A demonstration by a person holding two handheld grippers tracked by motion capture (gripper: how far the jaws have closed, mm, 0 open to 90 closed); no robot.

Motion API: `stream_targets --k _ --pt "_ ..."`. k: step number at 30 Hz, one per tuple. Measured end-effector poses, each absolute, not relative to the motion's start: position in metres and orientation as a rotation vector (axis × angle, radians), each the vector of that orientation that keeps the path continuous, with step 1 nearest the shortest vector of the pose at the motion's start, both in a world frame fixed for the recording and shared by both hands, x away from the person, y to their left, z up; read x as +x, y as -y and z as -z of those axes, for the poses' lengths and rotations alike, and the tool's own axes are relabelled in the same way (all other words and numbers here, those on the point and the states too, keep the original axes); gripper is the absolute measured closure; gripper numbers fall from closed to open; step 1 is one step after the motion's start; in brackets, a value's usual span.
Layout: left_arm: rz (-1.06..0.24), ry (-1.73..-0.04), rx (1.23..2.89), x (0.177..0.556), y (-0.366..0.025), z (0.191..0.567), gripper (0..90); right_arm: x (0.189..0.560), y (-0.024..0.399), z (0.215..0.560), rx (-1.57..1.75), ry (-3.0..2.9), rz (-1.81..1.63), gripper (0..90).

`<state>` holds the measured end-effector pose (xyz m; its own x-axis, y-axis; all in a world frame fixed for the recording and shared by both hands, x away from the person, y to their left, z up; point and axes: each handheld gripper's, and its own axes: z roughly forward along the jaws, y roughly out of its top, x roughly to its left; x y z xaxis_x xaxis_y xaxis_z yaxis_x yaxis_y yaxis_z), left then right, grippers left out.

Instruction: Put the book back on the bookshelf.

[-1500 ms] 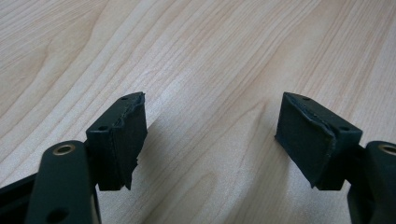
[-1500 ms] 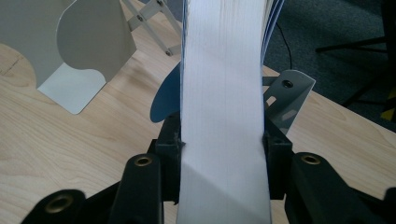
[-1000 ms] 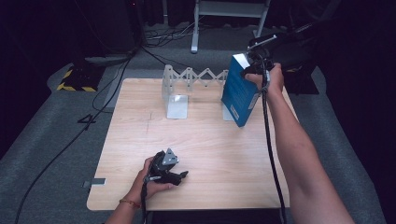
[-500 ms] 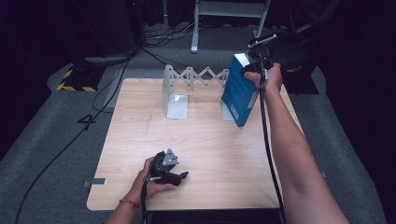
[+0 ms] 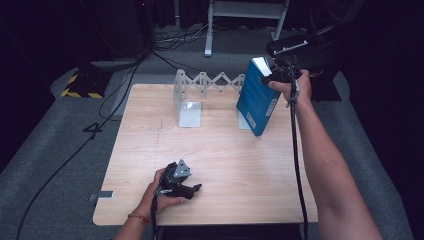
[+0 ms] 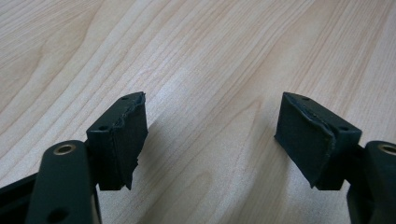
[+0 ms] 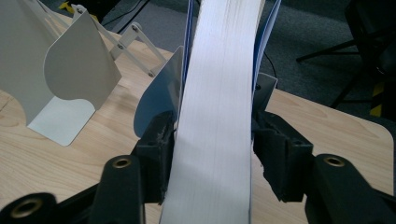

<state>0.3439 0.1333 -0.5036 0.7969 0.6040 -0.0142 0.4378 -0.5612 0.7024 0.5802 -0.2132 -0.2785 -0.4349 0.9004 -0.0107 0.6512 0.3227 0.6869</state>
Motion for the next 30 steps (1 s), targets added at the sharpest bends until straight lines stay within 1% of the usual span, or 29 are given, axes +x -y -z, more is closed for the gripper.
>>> stream_targets --k 2,11,14,21,23,25,30 --pt "-0.294 -0.766 2.256 0.344 -0.133 0.504 25.5 0.575 0.215 0.28 1.333 -2.219 -0.873 45.2" --pt "-0.294 -0.766 2.255 0.344 -0.133 0.504 25.5 0.559 0.227 0.285 1.274 -2.238 -0.938 41.4" --pt "-0.294 -0.766 2.256 0.344 -0.133 0.504 25.4 0.553 0.229 0.289 1.254 -2.264 -0.943 38.8" --pt "-0.294 -0.766 2.255 0.344 -0.133 0.504 25.4 0.541 0.237 0.298 1.207 -2.264 -0.956 38.9" --pt "-0.294 -0.766 2.256 0.344 -0.133 0.504 25.4 0.538 0.239 0.302 1.202 -2.253 -0.979 43.2" --pt "-0.295 -0.766 2.256 0.344 -0.133 0.504 25.4 0.536 0.239 0.306 1.202 -2.243 -0.984 44.7" --pt "-0.295 -0.766 2.255 0.344 -0.133 0.504 25.4 0.532 0.24 0.325 1.213 -2.246 -0.97 39.0"
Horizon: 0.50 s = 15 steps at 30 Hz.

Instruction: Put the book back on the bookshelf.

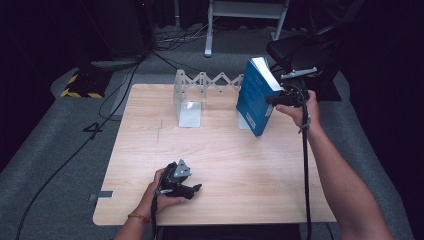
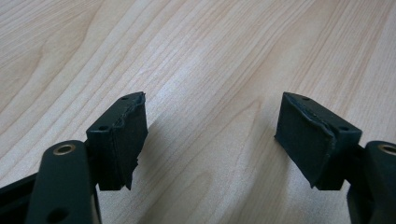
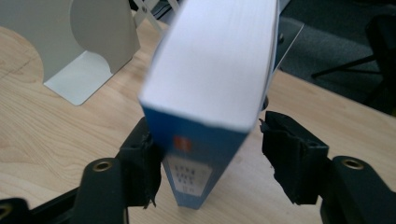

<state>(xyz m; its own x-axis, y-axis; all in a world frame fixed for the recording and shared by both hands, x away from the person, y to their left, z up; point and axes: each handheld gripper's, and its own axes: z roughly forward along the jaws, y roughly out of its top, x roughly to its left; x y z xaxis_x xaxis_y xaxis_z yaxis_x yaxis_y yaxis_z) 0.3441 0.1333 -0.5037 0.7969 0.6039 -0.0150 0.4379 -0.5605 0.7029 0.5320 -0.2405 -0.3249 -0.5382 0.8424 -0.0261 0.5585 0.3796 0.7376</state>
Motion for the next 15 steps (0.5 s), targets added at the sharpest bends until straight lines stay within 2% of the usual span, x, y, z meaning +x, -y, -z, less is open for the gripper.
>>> stream_targets --k 5,9,15 --pt "-0.293 -0.766 2.256 0.344 -0.133 0.504 25.4 0.528 0.247 0.356 1.215 -2.256 -1.034 44.6" --pt "-0.294 -0.765 2.256 0.344 -0.133 0.504 25.4 0.525 0.249 0.376 1.224 -2.235 -1.064 42.6" --pt "-0.294 -0.768 2.255 0.344 -0.133 0.504 25.2 0.522 0.252 0.388 1.214 -2.23 -1.072 40.3"
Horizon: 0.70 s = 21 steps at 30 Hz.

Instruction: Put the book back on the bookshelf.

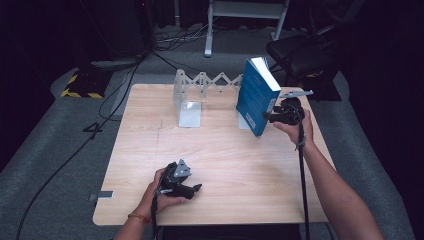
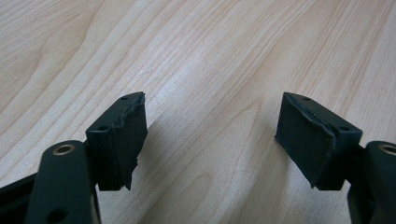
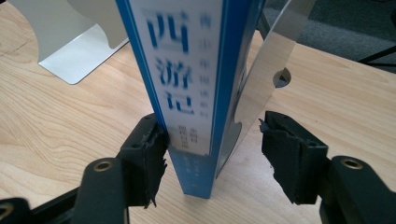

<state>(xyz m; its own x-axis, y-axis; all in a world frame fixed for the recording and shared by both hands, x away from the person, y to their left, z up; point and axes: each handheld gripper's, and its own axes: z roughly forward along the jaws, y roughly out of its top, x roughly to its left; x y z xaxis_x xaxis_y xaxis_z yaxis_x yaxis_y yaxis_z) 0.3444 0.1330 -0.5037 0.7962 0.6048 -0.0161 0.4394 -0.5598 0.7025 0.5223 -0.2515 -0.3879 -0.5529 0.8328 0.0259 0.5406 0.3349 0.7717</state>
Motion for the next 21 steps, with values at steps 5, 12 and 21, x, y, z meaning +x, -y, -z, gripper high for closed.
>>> stream_targets --k 5,12,21 --pt "-0.294 -0.767 2.255 0.344 -0.133 0.504 25.2 0.517 0.255 0.4 1.181 -2.257 -1.062 41.8" --pt "-0.295 -0.768 2.255 0.345 -0.133 0.504 25.2 0.511 0.265 0.409 1.16 -2.289 -1.046 38.9" --pt "-0.295 -0.768 2.255 0.345 -0.133 0.504 25.2 0.494 0.277 0.416 1.051 -2.359 -0.982 34.7"
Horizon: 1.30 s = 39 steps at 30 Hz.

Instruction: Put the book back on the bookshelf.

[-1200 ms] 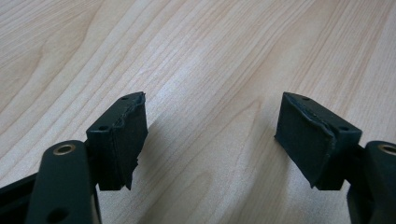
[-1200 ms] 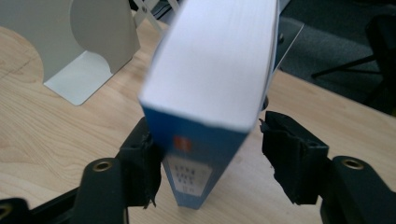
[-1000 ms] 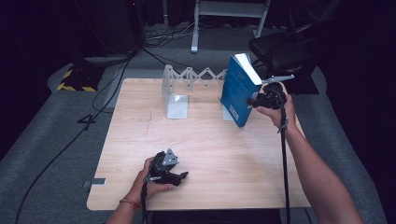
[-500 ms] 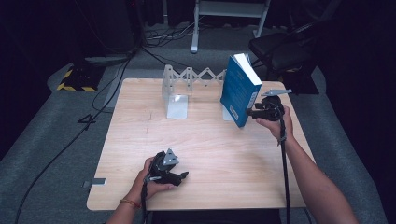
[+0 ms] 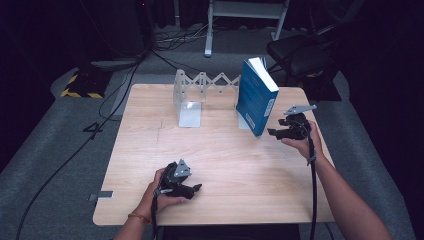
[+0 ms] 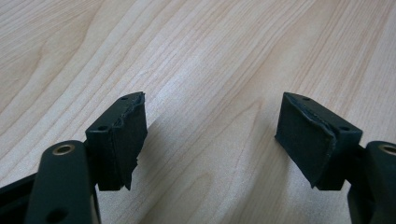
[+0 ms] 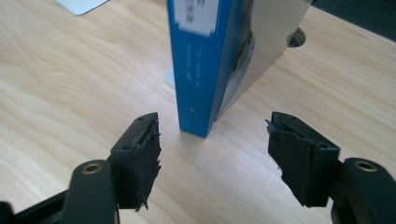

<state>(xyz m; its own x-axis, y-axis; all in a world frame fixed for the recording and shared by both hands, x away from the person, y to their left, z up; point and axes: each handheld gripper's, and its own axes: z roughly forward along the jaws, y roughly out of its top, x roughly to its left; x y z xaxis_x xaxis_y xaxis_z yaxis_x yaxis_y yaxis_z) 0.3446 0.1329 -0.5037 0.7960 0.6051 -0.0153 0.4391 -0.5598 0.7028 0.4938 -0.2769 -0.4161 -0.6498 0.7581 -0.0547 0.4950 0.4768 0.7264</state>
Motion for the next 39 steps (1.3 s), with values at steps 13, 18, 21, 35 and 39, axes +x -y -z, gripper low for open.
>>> stream_targets --k 13,18,21,35,39 --pt "-0.295 -0.767 2.254 0.345 -0.133 0.504 25.1 0.455 0.305 0.431 0.916 -2.42 -0.927 29.3" --pt "-0.294 -0.767 2.255 0.345 -0.133 0.504 25.1 0.441 0.312 0.437 0.877 -2.44 -0.919 28.5" --pt "-0.295 -0.768 2.254 0.345 -0.133 0.504 25.2 0.431 0.319 0.443 0.854 -2.473 -0.94 28.5" --pt "-0.296 -0.767 2.255 0.345 -0.133 0.504 25.1 0.384 0.369 0.478 0.89 -2.493 -0.973 27.5" --pt "-0.297 -0.767 2.255 0.345 -0.133 0.504 25.1 0.377 0.381 0.482 0.921 -2.47 -0.985 27.2"
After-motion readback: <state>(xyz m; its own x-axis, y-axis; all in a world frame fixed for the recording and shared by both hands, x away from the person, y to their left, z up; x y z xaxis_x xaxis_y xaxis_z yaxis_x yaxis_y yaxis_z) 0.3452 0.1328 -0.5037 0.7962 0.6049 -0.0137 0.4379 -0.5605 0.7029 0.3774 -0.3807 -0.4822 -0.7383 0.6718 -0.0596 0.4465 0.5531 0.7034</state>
